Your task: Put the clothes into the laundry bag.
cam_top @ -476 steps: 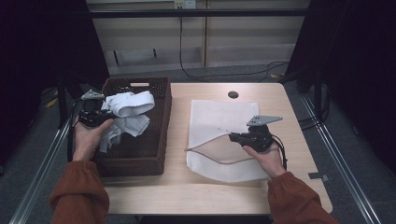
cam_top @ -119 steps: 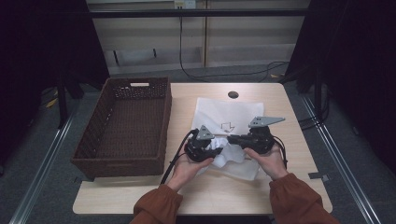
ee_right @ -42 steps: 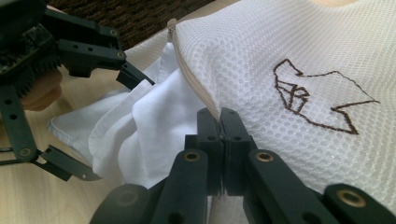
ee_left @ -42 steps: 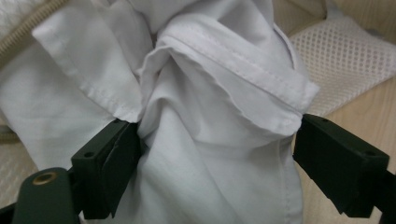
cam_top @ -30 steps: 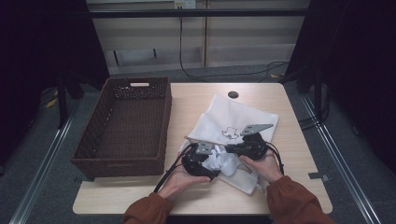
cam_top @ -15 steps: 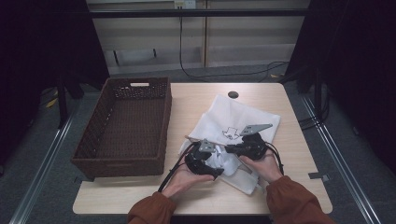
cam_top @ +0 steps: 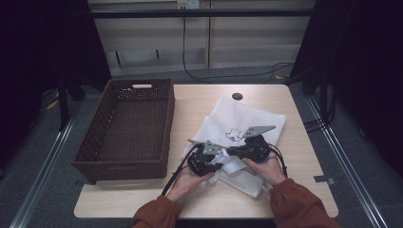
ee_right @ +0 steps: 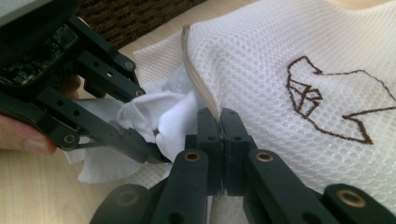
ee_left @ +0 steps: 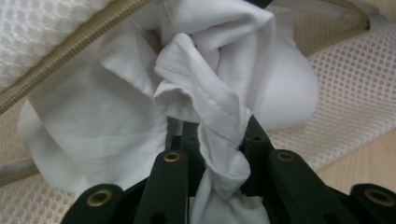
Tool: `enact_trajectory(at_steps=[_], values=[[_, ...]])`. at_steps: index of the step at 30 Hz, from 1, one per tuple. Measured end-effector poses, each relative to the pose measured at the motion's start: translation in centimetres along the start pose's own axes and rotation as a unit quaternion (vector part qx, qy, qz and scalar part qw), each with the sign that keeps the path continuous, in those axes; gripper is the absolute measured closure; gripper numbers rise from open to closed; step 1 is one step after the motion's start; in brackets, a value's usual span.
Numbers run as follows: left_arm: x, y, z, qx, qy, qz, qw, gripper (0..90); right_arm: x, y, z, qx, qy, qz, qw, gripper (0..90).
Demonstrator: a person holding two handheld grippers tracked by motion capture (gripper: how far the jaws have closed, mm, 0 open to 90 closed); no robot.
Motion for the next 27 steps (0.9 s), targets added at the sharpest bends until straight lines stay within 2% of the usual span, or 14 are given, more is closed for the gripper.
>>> enact_trajectory(at_steps=[3, 10, 12, 15, 16, 19, 20, 23, 27], values=[[0.0, 0.6, 0.6, 0.024, -0.013, 0.019, 0.9994, 77.6, -0.2, 0.5, 0.5, 0.016, -0.002, 0.001, 0.9999, 88.4], [-0.1, 1.4, 1.3, 0.037, -0.009, 0.017, 0.9991, 78.9, -0.7, 1.8, 1.6, 0.039, 0.002, 0.005, 0.9992, 88.4], [-0.1, 2.0, 1.5, 0.049, -0.008, 0.015, 0.9986, 79.1, -0.7, 2.1, 1.8, 0.044, 0.001, 0.004, 0.999, 88.4], [-0.2, 2.6, 1.8, 0.052, -0.004, 0.014, 0.9985, 79.4, -0.7, 2.7, 2.5, 0.056, 0.001, 0.003, 0.9984, 88.4], [-0.2, 3.0, 1.8, 0.062, -0.008, 0.016, 0.9979, 79.5, -0.7, 2.8, 2.7, 0.059, 0.001, 0.004, 0.9982, 88.4], [-0.3, 3.5, 1.9, 0.06, 0.001, 0.015, 0.9981, 79.9, -1.1, 3.4, 3.2, 0.07, 0.007, 0.008, 0.9975, 88.4], [-0.2, 3.8, 1.8, 0.07, 0.0, 0.016, 0.9975, 80.0, -1.3, 3.5, 3.3, 0.072, 0.009, 0.008, 0.9973, 88.4], [-0.4, 4.4, 2.1, 0.073, 0.006, 0.019, 0.9971, 80.5, -1.9, 3.9, 3.7, 0.079, 0.017, 0.012, 0.9967, 88.4], [-1.1, 5.2, 3.0, 0.099, 0.018, 0.03, 0.9945, 81.7, -2.6, 4.4, 4.0, 0.086, 0.027, 0.012, 0.9958, 88.4]])
Point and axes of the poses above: each handheld gripper's, and its own axes: z roughly backward along the jaws, y roughly out of its top, x roughly to its right, the point moved 10 cm from there along -z, roughly forward along the jaws, and after that the axes turned 6 degrees about -x, right-handed, at the moved point
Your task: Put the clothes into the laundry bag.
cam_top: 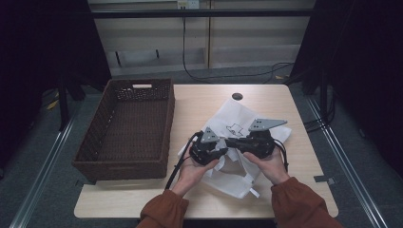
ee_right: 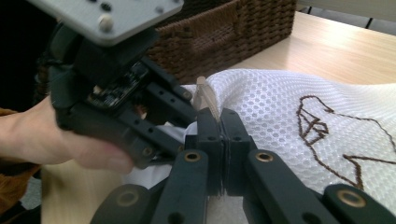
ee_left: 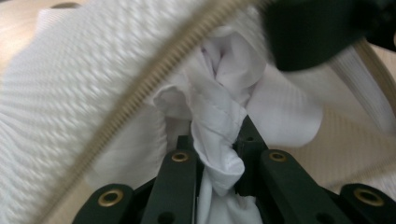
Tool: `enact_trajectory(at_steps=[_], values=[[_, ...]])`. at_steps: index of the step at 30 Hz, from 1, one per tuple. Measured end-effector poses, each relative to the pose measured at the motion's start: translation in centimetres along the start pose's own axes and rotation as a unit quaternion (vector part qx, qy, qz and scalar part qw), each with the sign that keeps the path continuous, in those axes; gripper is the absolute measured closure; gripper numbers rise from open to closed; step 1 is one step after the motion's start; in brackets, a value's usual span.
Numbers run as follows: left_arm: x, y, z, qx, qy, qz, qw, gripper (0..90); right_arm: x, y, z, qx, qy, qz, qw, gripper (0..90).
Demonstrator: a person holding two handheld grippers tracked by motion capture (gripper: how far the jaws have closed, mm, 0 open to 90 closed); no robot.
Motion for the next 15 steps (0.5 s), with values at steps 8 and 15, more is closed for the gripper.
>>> enact_trajectory(at_steps=[8, 15], values=[[-1.5, -0.1, 0.1, -0.005, 0.023, -0.002, 0.9997, 82.1, -0.3, -0.1, -0.2, -0.004, 0.005, 0.004, 1.0, 88.4], [-2.3, -3.3, -1.9, -0.053, 0.029, 0.004, 0.9982, 81.1, 0.0, -1.7, -1.0, -0.028, 0.005, -0.004, 0.9996, 88.3]])
Point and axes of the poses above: each handheld gripper's, and its own axes: z roughly backward along the jaws, y roughly out of its top, x roughly to its right, the point moved 10 cm from there along -z, roughly forward along the jaws, and after that the axes turned 6 degrees about -x, right-handed, at the moved point
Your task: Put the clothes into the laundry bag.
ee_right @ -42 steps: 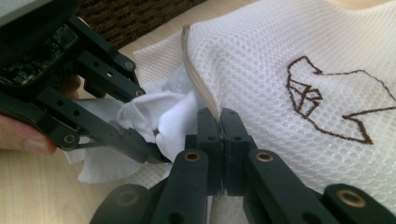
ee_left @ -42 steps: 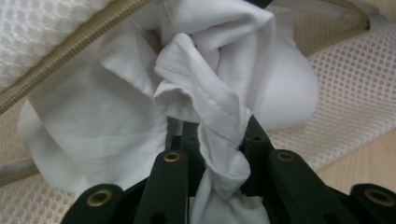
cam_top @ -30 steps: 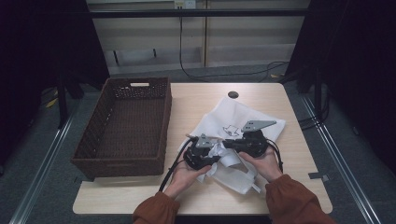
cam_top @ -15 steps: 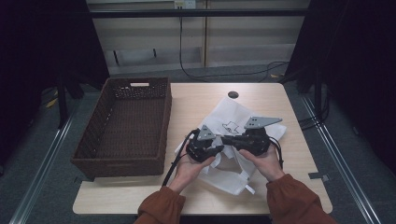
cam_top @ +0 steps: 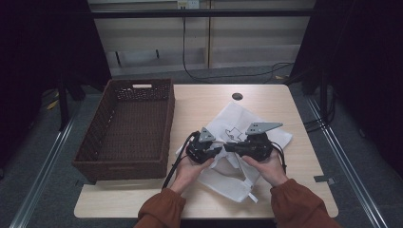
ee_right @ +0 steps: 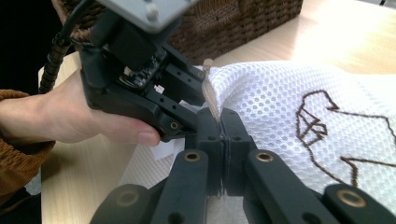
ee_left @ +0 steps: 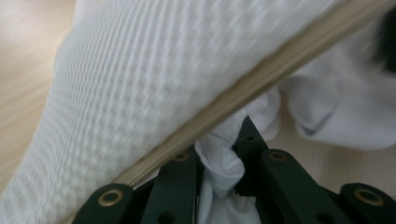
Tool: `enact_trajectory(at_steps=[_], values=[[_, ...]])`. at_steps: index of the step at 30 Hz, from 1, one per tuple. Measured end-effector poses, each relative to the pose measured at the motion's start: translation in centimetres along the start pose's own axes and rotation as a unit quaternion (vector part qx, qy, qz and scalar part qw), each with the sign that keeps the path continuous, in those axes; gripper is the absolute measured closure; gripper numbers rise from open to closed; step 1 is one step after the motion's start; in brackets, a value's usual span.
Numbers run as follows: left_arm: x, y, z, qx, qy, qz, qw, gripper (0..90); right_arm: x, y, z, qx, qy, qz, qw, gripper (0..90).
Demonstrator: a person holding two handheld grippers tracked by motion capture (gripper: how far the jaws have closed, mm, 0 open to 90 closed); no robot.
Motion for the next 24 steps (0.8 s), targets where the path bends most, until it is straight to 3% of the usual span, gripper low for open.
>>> enact_trajectory(at_steps=[4, 7, 8, 12, 13, 18, 21, 22, 24], values=[[-0.1, -1.1, -0.8, -0.011, -0.002, -0.002, 0.9999, 79.8, 0.2, -0.7, -0.3, -0.01, -0.001, -0.003, 0.9999, 88.3], [-0.1, -1.4, -1.0, -0.022, 0.0, -0.007, 0.9997, 73.4, 0.3, -1.3, -0.7, -0.02, 0.0, -0.004, 0.9998, 88.3], [0.1, -1.4, -1.0, -0.019, 0.001, 0.0, 0.9998, 71.7, 0.3, -1.4, -0.7, -0.021, 0.0, -0.004, 0.9998, 88.3], [0.8, -1.3, -0.4, -0.016, -0.017, -0.006, 0.9997, 54.6, 0.4, -1.7, -0.8, -0.026, -0.002, -0.002, 0.9997, 88.3], [1.0, -1.4, -0.2, -0.024, -0.021, -0.018, 0.9993, 51.0, 0.5, -1.8, -0.8, -0.027, -0.003, -0.002, 0.9996, 88.3], [2.3, -1.3, 1.2, -0.02, -0.043, -0.033, 0.9984, 37.8, 0.9, -2.1, -0.6, -0.03, -0.011, -0.005, 0.9995, 88.3], [2.5, -1.6, 2.3, -0.031, -0.044, -0.05, 0.9973, 34.3, 1.2, -2.4, -0.4, -0.032, -0.015, -0.006, 0.9994, 88.3], [2.9, -1.7, 2.5, -0.024, -0.052, -0.045, 0.9973, 33.1, 1.3, -2.5, -0.3, -0.032, -0.016, -0.006, 0.9994, 88.3], [3.1, -2.3, 2.9, -0.04, -0.045, -0.068, 0.9959, 30.0, 1.4, -2.7, -0.1, -0.032, -0.017, -0.007, 0.9993, 88.3]])
Point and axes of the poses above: each handheld gripper's, and its own axes: z roughly backward along the jaws, y roughly out of its top, x roughly to its right, the point moved 10 cm from there along -z, roughly forward along the jaws, and after that the axes turned 6 degrees about -x, right-handed, at the moved point
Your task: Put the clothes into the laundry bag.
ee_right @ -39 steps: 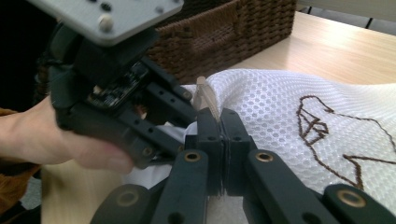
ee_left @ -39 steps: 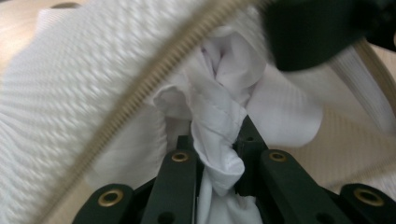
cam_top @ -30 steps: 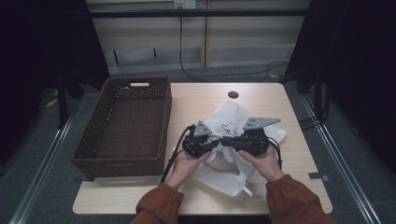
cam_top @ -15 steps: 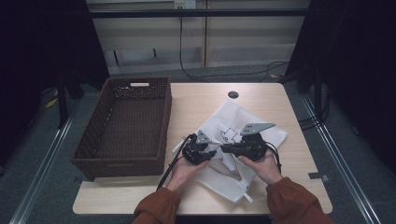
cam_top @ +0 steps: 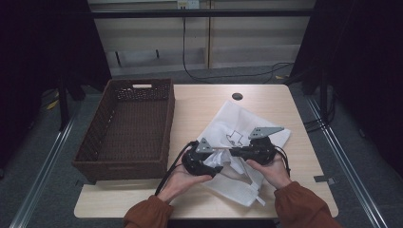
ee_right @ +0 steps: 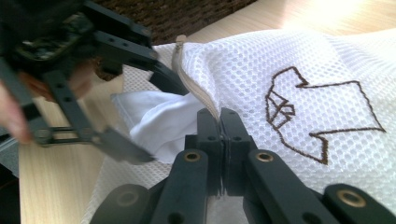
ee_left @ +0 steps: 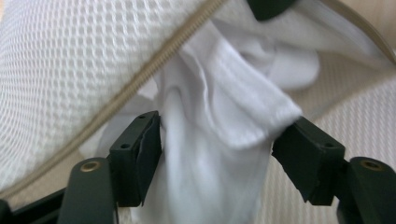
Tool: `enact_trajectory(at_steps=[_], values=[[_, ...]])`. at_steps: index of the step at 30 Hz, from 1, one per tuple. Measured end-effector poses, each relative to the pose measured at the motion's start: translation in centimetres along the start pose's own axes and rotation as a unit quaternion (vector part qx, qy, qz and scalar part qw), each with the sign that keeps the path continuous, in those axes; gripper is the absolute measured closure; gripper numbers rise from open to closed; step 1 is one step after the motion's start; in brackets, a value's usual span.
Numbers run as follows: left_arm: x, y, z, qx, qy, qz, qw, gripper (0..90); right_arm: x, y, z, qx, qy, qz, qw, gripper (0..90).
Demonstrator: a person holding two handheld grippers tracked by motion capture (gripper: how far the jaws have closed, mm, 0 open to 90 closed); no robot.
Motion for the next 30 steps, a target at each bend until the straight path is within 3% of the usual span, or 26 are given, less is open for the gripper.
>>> enact_trajectory(at_steps=[4, 8, 12, 13, 15, 18, 22, 25, 26, 30], values=[[0.8, -0.5, 0.0, 0.01, -0.013, -0.017, 0.9997, 21.6, 0.5, -0.4, 0.3, -0.002, -0.008, -0.001, 1.0, 88.3], [0.2, -1.6, -0.8, -0.014, -0.007, -0.016, 0.9998, 19.4, 0.6, -0.8, 0.5, -0.005, -0.01, -0.002, 0.9999, 88.3], [0.5, -2.0, -2.0, -0.027, -0.012, -0.017, 0.9994, 21.8, 0.7, -1.0, 0.4, -0.008, -0.011, -0.001, 0.9999, 88.2], [0.4, -2.1, -2.2, -0.032, -0.003, -0.022, 0.9992, 23.6, 0.7, -0.9, 0.3, -0.008, -0.012, -0.001, 0.9999, 88.2], [-0.1, -2.2, -2.1, -0.036, 0.027, -0.02, 0.9988, 44.0, 0.6, -0.9, 0.2, -0.007, -0.009, 0.0, 0.9999, 88.3], [-0.7, -1.9, -1.6, -0.022, 0.022, -0.004, 0.9995, 71.0, 0.5, -0.9, 0.2, -0.01, -0.012, 0.002, 0.9999, 88.3], [-0.1, -1.2, -1.5, -0.007, 0.007, -0.004, 0.9999, 80.0, 0.4, -0.4, 0.0, -0.006, -0.011, 0.002, 0.9999, 88.3], [0.5, -0.3, -1.6, 0.003, -0.003, -0.008, 1.0, 81.9, 0.1, 0.1, -0.2, -0.002, -0.009, 0.006, 0.9999, 88.3], [0.8, 0.1, -1.7, 0.013, -0.008, 0.0, 0.9999, 82.0, 0.0, 0.3, -0.2, -0.001, -0.009, 0.006, 0.9999, 88.4], [1.3, 1.3, -2.2, 0.024, -0.007, 0.001, 0.9997, 82.4, -0.6, 1.1, -0.1, 0.009, -0.004, 0.009, 0.9999, 88.3]])
Point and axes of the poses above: each handheld gripper's, and its own axes: z roughly backward along the jaws, y roughly out of its top, x roughly to its right, the point moved 10 cm from there along -z, roughly forward along the jaws, and after that the axes turned 6 degrees about -x, right-handed, at the moved point
